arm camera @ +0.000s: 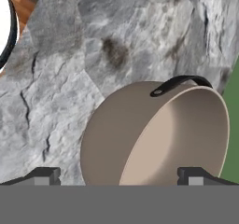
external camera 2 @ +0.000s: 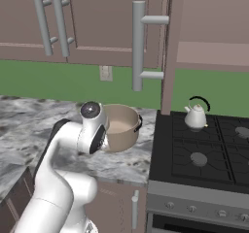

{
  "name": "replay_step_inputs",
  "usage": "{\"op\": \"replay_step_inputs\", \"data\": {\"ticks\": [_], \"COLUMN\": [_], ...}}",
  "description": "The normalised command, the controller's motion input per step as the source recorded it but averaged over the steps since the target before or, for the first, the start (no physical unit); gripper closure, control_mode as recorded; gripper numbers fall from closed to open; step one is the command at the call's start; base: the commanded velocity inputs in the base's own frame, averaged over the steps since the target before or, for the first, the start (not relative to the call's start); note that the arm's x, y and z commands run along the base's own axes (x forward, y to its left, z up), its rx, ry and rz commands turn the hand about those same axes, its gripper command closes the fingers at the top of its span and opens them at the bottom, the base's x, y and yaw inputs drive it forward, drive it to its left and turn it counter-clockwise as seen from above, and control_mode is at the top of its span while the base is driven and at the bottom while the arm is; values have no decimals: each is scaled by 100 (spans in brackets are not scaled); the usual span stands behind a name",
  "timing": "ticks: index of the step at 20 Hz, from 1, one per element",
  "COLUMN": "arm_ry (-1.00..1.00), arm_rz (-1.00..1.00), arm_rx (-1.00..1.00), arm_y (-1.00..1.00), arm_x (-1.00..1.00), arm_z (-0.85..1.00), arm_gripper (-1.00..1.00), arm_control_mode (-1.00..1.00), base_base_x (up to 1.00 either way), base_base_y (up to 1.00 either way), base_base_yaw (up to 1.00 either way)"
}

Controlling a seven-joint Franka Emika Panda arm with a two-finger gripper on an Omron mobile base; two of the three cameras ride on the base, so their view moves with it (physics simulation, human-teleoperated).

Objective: Pick the kettle from the cabinet and place it on a stove burner. Then pick the pot from the counter and place it on another stove burner. Finally, turn both burners on.

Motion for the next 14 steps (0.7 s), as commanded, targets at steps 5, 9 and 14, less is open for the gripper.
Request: {"op": "replay_step_inputs", "data": {"ticks": [5, 9, 14], "arm_ry": [0, 0, 0], "arm_rz": [-3, -2, -2], "arm_rx": [-1, -1, -1], "arm_y": [0, 0, 0], "arm_x": [20, 19, 18], "arm_z": [-11, -8, -10], "arm_gripper": [-100, -100, -100], "arm_control_mode": [-100, -100, -100], "base_base_x": [0, 0, 0], "base_base_y": [0, 0, 0], "base_base_yaw": [0, 0, 0]}}
